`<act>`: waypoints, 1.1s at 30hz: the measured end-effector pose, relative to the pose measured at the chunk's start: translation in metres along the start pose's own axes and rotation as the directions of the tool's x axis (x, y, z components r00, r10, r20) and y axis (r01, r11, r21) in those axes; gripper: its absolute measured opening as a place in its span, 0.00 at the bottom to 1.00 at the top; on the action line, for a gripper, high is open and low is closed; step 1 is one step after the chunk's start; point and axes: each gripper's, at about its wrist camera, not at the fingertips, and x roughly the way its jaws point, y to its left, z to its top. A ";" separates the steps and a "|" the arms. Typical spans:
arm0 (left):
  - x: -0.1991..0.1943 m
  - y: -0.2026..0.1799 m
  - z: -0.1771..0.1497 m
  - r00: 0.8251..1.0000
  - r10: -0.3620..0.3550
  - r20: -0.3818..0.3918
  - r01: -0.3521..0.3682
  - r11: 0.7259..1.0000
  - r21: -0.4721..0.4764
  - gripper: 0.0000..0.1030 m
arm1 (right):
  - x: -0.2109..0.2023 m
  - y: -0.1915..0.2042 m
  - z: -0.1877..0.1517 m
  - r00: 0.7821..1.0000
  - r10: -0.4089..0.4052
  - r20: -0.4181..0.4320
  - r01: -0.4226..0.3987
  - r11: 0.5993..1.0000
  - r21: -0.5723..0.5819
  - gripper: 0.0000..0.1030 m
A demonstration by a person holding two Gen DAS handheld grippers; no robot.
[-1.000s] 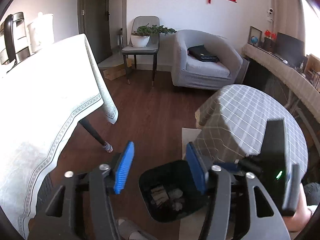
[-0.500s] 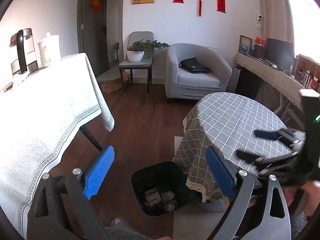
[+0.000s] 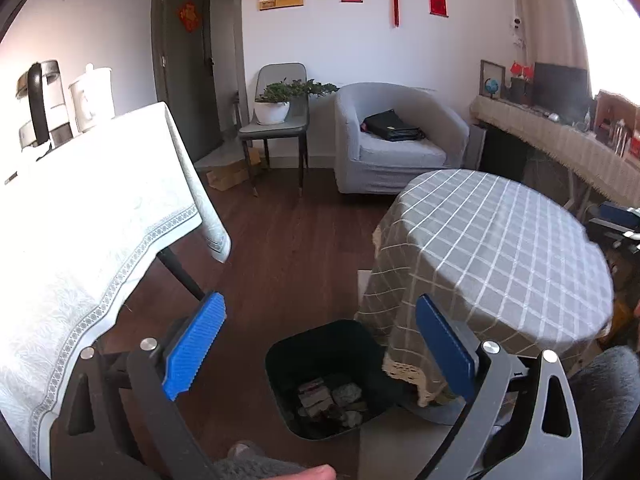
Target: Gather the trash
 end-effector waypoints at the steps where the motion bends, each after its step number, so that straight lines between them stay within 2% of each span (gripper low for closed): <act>1: 0.003 -0.001 -0.002 1.000 0.001 0.005 -0.001 1.000 0.000 0.95 | -0.001 -0.005 -0.004 1.000 0.003 0.002 -0.003 1.000 0.002 0.96; 6: 0.012 0.003 -0.009 1.000 0.001 0.007 -0.001 0.999 -0.046 0.95 | -0.006 -0.020 -0.025 1.000 0.000 0.003 0.000 1.000 0.008 0.97; 11: 0.019 0.001 -0.017 1.000 -0.006 -0.006 0.006 1.000 -0.028 0.95 | -0.015 -0.026 -0.041 1.000 0.010 0.023 -0.011 1.000 0.022 0.97; 14: 0.019 0.002 -0.017 1.000 -0.012 -0.004 0.012 0.999 -0.039 0.95 | -0.010 -0.028 -0.048 1.000 0.021 0.006 -0.022 0.999 0.033 0.97; 21: 0.023 -0.009 -0.022 1.000 -0.016 -0.016 0.017 1.000 0.016 0.95 | -0.008 -0.019 -0.048 0.999 0.037 0.003 -0.037 0.999 -0.010 0.97; 33: 0.030 0.001 -0.024 0.998 -0.026 -0.051 0.025 0.999 -0.028 0.96 | -0.010 -0.021 -0.050 0.999 0.042 0.006 -0.042 0.999 -0.005 0.97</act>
